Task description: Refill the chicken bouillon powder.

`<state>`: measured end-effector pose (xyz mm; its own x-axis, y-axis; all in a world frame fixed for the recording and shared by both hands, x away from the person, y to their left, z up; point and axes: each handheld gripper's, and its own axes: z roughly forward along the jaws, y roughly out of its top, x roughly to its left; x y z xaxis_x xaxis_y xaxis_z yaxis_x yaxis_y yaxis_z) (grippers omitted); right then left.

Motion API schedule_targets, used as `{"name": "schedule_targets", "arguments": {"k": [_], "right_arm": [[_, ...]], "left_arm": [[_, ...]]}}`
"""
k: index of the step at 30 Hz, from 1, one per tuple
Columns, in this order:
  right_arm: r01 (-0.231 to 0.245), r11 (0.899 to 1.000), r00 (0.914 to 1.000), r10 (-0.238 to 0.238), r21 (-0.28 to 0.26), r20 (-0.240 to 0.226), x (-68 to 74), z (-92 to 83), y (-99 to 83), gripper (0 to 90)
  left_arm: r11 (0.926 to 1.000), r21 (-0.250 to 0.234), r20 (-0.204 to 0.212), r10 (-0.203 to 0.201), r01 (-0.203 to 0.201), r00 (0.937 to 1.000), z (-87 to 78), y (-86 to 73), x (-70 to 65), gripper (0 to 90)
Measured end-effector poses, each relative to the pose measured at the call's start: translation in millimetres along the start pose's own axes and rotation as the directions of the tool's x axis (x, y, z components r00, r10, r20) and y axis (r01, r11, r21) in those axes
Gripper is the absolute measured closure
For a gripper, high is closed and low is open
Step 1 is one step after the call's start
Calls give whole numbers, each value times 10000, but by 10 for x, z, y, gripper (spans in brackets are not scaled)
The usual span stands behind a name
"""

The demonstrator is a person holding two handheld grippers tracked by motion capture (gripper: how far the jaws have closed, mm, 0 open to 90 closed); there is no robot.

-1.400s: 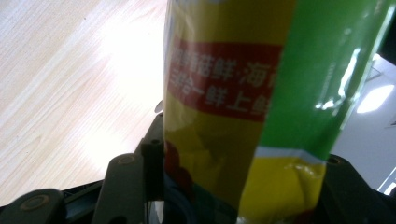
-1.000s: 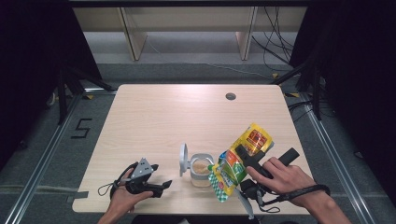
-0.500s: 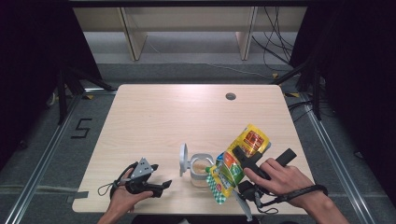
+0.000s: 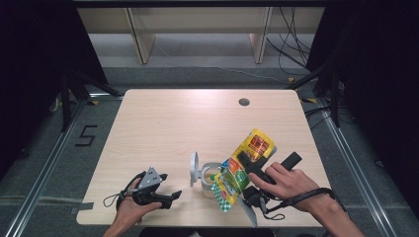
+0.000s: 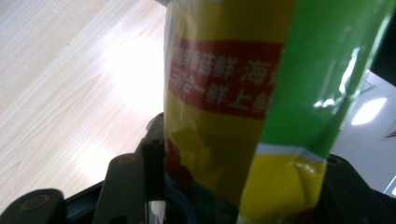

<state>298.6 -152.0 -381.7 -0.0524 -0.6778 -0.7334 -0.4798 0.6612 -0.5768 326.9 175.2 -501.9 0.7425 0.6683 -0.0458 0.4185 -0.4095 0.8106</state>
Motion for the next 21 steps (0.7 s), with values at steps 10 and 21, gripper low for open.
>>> {"name": "schedule_targets", "arguments": {"k": [10,21], "right_arm": [[-101,9999,9989,103,54,-460,-10,126,-47,513],[-368,9987,9969,392,367,-684,40,77,-118,514]], "left_arm": [[9998,-166,4,-126,126,9999,10,-3,-4,198],[9999,-71,-14,-81,81,10000,6,0,-4,198]]}}
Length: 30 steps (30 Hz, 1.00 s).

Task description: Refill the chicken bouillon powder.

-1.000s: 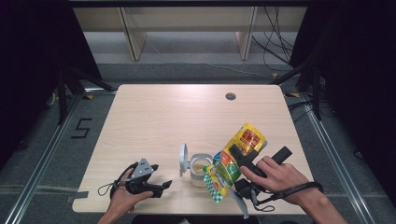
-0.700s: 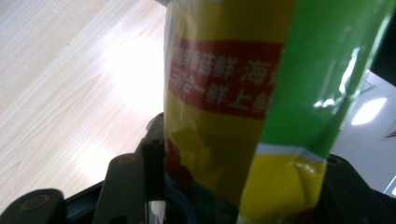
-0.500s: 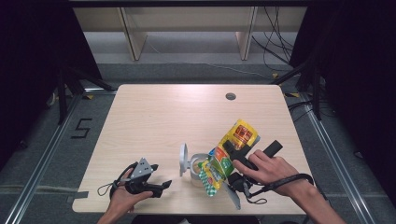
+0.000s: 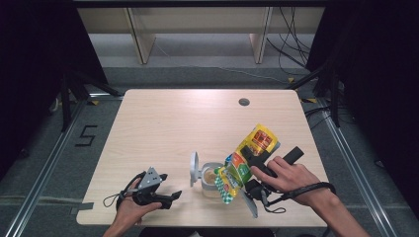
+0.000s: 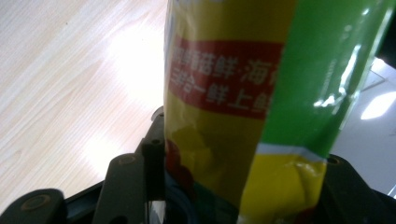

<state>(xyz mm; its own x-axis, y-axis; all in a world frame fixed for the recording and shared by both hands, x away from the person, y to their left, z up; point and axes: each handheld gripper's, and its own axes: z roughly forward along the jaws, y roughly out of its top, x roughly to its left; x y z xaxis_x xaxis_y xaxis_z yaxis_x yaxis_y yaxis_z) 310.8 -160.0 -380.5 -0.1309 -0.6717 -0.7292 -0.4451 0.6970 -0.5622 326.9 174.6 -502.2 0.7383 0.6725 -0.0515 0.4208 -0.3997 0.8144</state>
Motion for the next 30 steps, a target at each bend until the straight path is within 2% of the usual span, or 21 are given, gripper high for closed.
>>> {"name": "schedule_targets", "arguments": {"k": [2,5,7,8,9,10,11,12,13,16,17,18,19,21,22,23,24,27,28,29,30], "right_arm": [[-241,9997,9996,243,102,-132,38,-35,-22,514],[-60,9999,10000,60,104,6,58,-71,-39,515],[-216,9997,9998,216,122,-42,70,-85,-36,515],[-56,9999,9999,55,83,92,72,-101,-44,515],[-17,10000,10000,17,94,-7,71,-116,-44,515],[-267,9994,9996,267,205,2,94,-153,-37,516],[-267,9994,9996,267,205,2,94,-153,-37,516],[-61,9999,10000,60,106,49,81,-156,-44,516],[214,9998,9997,-214,24,105,69,-167,-47,516],[234,9997,9997,-234,25,111,72,-199,-38,516],[193,9998,9998,-193,14,98,73,-209,-31,516],[-177,9997,9998,176,139,104,98,-225,-17,516],[210,9998,9997,-210,21,124,73,-220,-21,516],[383,9992,9992,-382,-69,142,54,-227,-10,516],[-13,10000,9999,12,35,125,77,-232,9,516],[-118,9999,9998,117,48,148,80,-234,18,517],[318,9995,9992,-315,-91,248,52,-222,15,517],[312,9995,9993,-310,-111,212,44,-219,25,519],[-72,10000,9998,72,-22,184,62,-226,39,520],[317,9994,9991,-313,-135,293,38,-216,37,520],[313,9993,9994,-310,-220,117,25,-205,46,521]], "left_arm": [[10000,26,-14,60,-60,10000,-4,-1,4,198],[9998,153,-52,97,-97,9999,-5,0,14,198],[9996,-107,15,-247,247,9997,10,-6,-14,198],[9999,62,-97,162,-161,9998,0,-4,11,198],[9997,149,-122,182,-180,9998,-6,1,11,198],[9999,99,-55,88,-87,9999,-2,1,7,198],[9999,99,-55,88,-87,9999,-2,1,7,198],[10000,24,-43,-4,4,10000,4,-2,-2,198],[9998,80,-84,164,-163,9998,2,-4,10,198],[10000,75,-64,64,-63,10000,1,0,4,198],[10000,22,-43,3,-2,10000,4,-2,-2,198],[9999,74,-85,155,-154,9998,2,-4,10,198],[9997,164,-116,180,-178,9998,-4,1,10,198],[9999,80,-15,67,-67,10000,-1,1,7,198],[9997,152,-78,193,-192,9998,-7,0,15,198],[10000,54,-34,51,-50,10000,-2,1,5,198],[10000,54,-34,51,-50,10000,-2,1,5,198],[9994,-83,10,-338,338,9994,8,-6,-16,198],[9999,-88,-33,-63,63,10000,3,-1,-4,197],[9999,-83,-32,-70,69,10000,1,-1,-4,198],[10000,8,-29,41,-41,10000,-8,2,3,198]]}}
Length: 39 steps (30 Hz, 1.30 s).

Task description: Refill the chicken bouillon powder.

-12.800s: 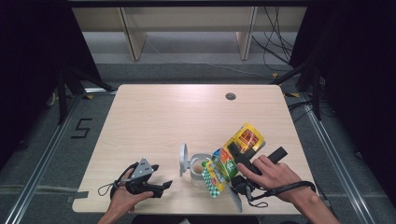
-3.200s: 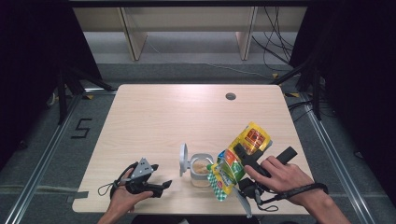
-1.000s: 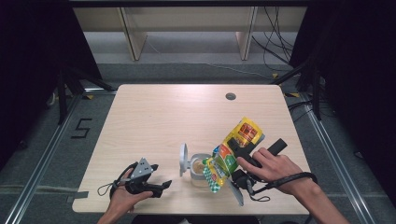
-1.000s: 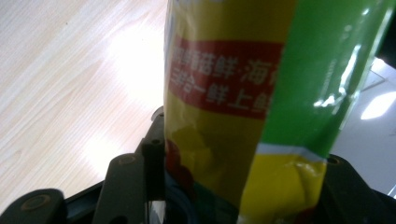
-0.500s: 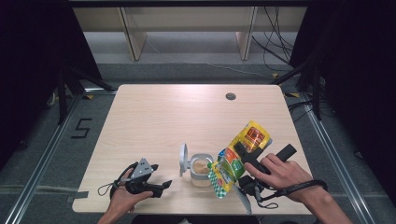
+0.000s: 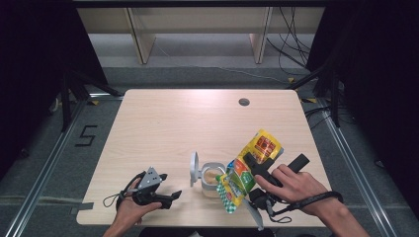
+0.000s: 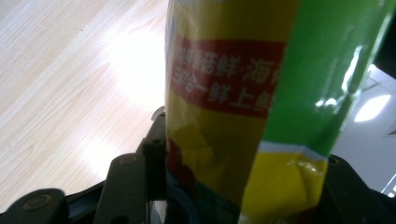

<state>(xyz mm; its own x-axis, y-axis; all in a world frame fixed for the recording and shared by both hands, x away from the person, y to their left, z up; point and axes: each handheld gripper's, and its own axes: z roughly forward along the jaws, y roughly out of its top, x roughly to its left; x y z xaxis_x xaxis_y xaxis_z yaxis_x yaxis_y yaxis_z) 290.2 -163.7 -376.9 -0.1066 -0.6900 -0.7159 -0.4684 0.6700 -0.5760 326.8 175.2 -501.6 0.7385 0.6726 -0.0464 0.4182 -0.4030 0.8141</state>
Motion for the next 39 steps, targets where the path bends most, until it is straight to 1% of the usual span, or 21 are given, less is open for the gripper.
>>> {"name": "schedule_targets", "arguments": {"k": [3,4,5,6,7,8,10,12,13,14,15,16,17,19,20,21,22,24,35,37,39], "right_arm": [[56,10000,9999,-56,8,104,-8,5,16,521],[-325,9994,9994,324,92,120,8,3,33,521],[105,9999,9998,-104,-56,154,-21,19,25,521],[340,9994,9977,-336,-64,584,-35,31,30,521],[340,9994,9977,-336,-64,584,-35,31,30,521],[297,9995,9979,-292,-80,580,-49,59,26,523],[136,9999,9984,-134,-43,541,-51,93,14,524],[147,9999,9987,-146,-21,483,-58,108,10,524],[-113,9999,9999,113,-54,10,-61,126,9,524],[-319,9995,9993,317,56,181,-44,134,14,525],[-148,9999,9998,148,-10,130,-61,152,7,525],[291,9996,9976,-286,-69,634,-72,166,2,525],[224,9989,9970,-194,-402,747,-61,211,-13,525],[184,9992,9974,-158,-360,702,-60,223,-14,526],[81,10000,9998,-81,-47,184,-76,201,-7,526],[81,10000,9998,-81,-47,184,-76,201,-7,526],[-283,9996,9995,282,71,104,-58,199,-7,527],[53,10000,9999,-53,-6,136,-74,208,-29,527],[123,9999,9998,-125,119,123,-32,137,-79,528],[-203,9995,9998,204,231,-31,-3,111,-79,528],[39,9998,9999,-42,189,127,-2,98,-86,528]], "left_arm": [[9990,-123,44,-422,422,9991,19,-8,-22,198],[9993,-115,21,-358,358,9994,16,-7,-21,198],[10000,47,10,54,-54,10000,0,-2,2,198],[10000,14,8,29,-29,10000,-1,1,1,198],[10000,14,8,29,-29,10000,-1,1,1,198],[9995,-78,31,-312,313,9995,12,-4,-15,198],[10000,58,22,67,-67,10000,-2,-1,4,198],[10000,-3,12,-67,67,10000,1,-1,-3,198],[9992,-115,-20,-385,384,9993,8,-3,-21,198],[9999,-96,-28,-119,119,9999,2,2,-5,198],[9997,-157,-7,-164,164,9999,5,-2,-8,198],[9992,-163,5,-366,366,9993,9,-8,-21,198],[9993,-121,-11,-342,342,9994,6,-7,-18,198],[9997,-149,-14,-175,175,9998,4,2,-8,198],[9999,-98,-13,-116,115,9999,1,2,-5,198],[9999,-98,-13,-116,115,9999,1,2,-5,198],[9998,-133,-14,-160,160,9999,4,2,-8,198],[9998,-145,30,-156,157,9999,3,3,-6,198],[9994,-108,-30,-343,343,9994,4,-2,-20,198],[9997,-4,-40,-237,237,9997,-1,-3,-12,198],[9997,-2,-26,-231,231,9997,0,-3,-12,198]]}}
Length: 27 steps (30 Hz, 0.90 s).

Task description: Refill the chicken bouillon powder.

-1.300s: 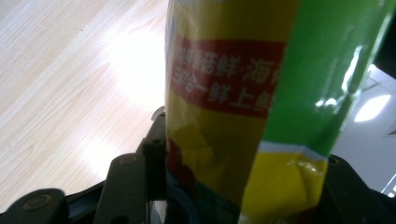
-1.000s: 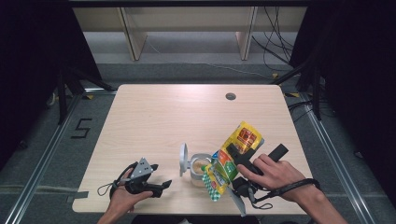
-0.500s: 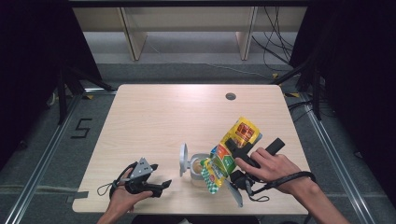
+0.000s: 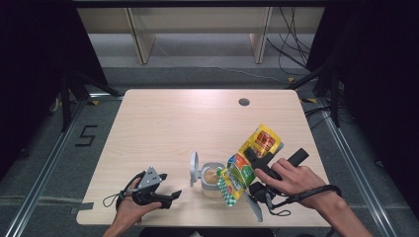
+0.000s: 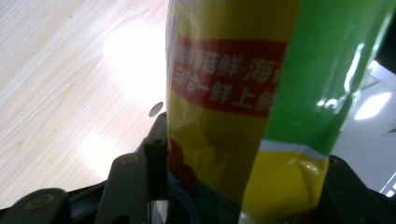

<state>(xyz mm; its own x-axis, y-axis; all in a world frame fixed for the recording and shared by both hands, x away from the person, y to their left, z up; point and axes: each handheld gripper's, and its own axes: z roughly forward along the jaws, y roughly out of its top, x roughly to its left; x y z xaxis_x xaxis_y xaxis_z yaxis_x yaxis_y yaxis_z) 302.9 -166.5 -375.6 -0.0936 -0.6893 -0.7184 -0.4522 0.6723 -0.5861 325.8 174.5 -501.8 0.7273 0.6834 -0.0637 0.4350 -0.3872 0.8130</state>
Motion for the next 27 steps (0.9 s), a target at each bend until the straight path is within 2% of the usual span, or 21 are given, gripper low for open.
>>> {"name": "schedule_targets", "arguments": {"k": [1,2,3,4,5,6,7,11,12,13,14,18,19,20,21,23,24,27], "right_arm": [[8,10000,10000,-8,-5,-46,3,-7,-1,528],[-432,9990,9990,433,114,-112,32,-24,10,528],[-396,9991,9992,396,130,-29,35,-29,11,528],[-413,9991,9990,415,102,-168,37,-35,11,528],[4,10000,10000,-4,-2,-48,20,-38,1,528],[4,10000,10000,-4,-2,-48,20,-38,1,528],[1,10000,10000,-1,3,-45,20,-41,0,528],[-6,10000,10000,6,-5,3,24,-49,8,528],[-470,9988,9989,471,121,-41,49,-53,27,529],[-470,9988,9989,471,121,-41,49,-53,27,529],[13,10000,10000,-14,-49,-35,17,-36,19,529],[-28,10000,10000,28,-26,-29,12,-22,24,529],[-382,9993,9992,382,64,-113,32,-26,37,529],[-419,9991,9991,419,53,-61,34,-25,39,529],[13,9999,10000,-13,-100,0,1,-2,32,529],[-7,10000,10000,7,-75,30,-1,4,38,529],[140,9998,9999,-139,-145,58,-12,8,42,529],[70,9998,10000,-70,-165,0,-19,28,47,529]], "left_arm": [[10000,7,-5,9,-9,10000,0,0,1,198],[9999,-113,-16,-117,117,9999,9,-1,-7,198],[9999,-106,-27,101,-102,9999,6,4,6,198],[9999,-95,-30,106,-106,9999,5,3,5,198],[9999,-92,-12,-115,115,9999,5,-1,-8,198],[9999,-92,-12,-115,115,9999,5,-1,-8,198],[9999,-96,-22,106,-106,9999,4,4,6,198],[9998,-79,72,-161,162,9998,14,-2,-7,198],[9998,-127,0,-152,152,9999,10,-2,-11,198],[9999,-109,-4,-73,73,10000,6,1,-4,198],[9998,-191,22,70,-69,10000,8,2,9,198],[9999,-135,57,93,-93,9999,-1,5,14,198],[9998,-147,46,103,-102,9999,0,5,14,198],[9999,-96,29,125,-125,9999,-4,6,13,198],[9999,-92,10,122,-122,9999,-5,5,12,198],[9999,-96,12,116,-116,9999,-5,5,11,198],[9999,-106,16,128,-128,9999,-5,6,11,198],[9999,-113,20,107,-107,9999,-5,6,10,198]]}}
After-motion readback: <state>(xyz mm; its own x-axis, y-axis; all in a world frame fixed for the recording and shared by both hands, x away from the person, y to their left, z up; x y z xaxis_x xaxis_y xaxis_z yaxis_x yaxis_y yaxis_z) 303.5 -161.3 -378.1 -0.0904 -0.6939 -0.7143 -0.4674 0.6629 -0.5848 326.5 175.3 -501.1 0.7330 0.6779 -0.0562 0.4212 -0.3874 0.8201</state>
